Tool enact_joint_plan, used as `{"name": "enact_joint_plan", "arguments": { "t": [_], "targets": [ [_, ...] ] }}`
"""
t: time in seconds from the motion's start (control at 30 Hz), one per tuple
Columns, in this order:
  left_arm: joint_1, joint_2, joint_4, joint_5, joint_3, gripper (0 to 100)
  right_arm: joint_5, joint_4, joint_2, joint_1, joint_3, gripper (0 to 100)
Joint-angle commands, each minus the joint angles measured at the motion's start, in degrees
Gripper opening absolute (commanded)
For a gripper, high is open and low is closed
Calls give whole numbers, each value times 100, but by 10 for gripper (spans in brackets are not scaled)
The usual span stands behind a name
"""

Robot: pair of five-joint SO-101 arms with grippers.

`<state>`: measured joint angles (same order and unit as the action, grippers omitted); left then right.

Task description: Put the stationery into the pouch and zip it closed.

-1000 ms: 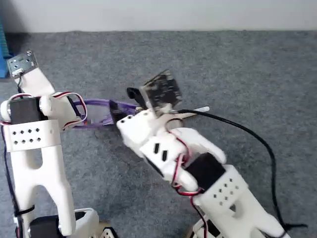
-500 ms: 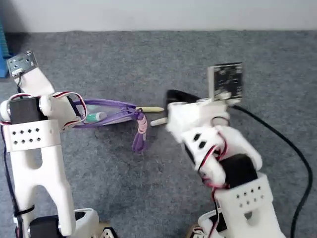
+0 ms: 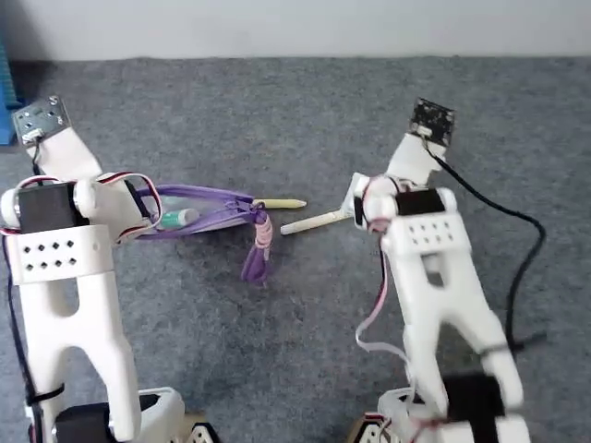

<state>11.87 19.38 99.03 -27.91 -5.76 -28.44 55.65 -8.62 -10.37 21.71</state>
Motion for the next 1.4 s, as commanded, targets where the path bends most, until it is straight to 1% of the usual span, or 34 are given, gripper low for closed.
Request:
{"name": "enact_joint_plan", "arguments": {
  "t": [0.0, 0.13, 0.2, 0.37, 0.47, 0.63, 0.77, 0.93, 1.0, 1.1, 1.17, 1.27, 1.37],
  "targets": [
    [-9, -97, 53, -53, -110, 13, -62, 22, 787, 57, -976, 209],
    [-9, -97, 53, -53, -101, 13, -62, 154, 1824, 119, -1829, 209],
    [-9, -97, 53, -53, -101, 13, -79, 418, 2378, 145, -2338, 210],
    [0, -62, 53, -53, -101, 13, -519, 1341, 3758, 365, -3921, 211],
    [0, -62, 53, -53, -101, 13, -554, 1895, 4514, 435, -4967, 211],
    [0, -70, 53, -53, -101, 13, -563, 2413, 5578, 453, -6523, 210],
    [0, -62, 53, -53, -101, 13, -554, 2712, 6281, 391, -7376, 210],
    [9, -44, 79, -53, -101, 13, -527, 3354, 6897, 400, -7982, 200],
    [26, -44, 88, -53, -101, 13, -519, 3644, 7037, 409, -8176, 140],
    [35, -44, 88, -53, -101, 13, -510, 3934, 7099, 418, -8325, 0],
    [18, -44, 88, -53, -101, 13, -369, 4066, 7099, 418, -8352, 35],
    [9, -44, 88, -53, -101, 13, -18, 4286, 7099, 418, -8554, 4],
    [9, -44, 88, -53, -101, 13, 35, 4752, 7090, 400, -9108, 8]
  ]
}}
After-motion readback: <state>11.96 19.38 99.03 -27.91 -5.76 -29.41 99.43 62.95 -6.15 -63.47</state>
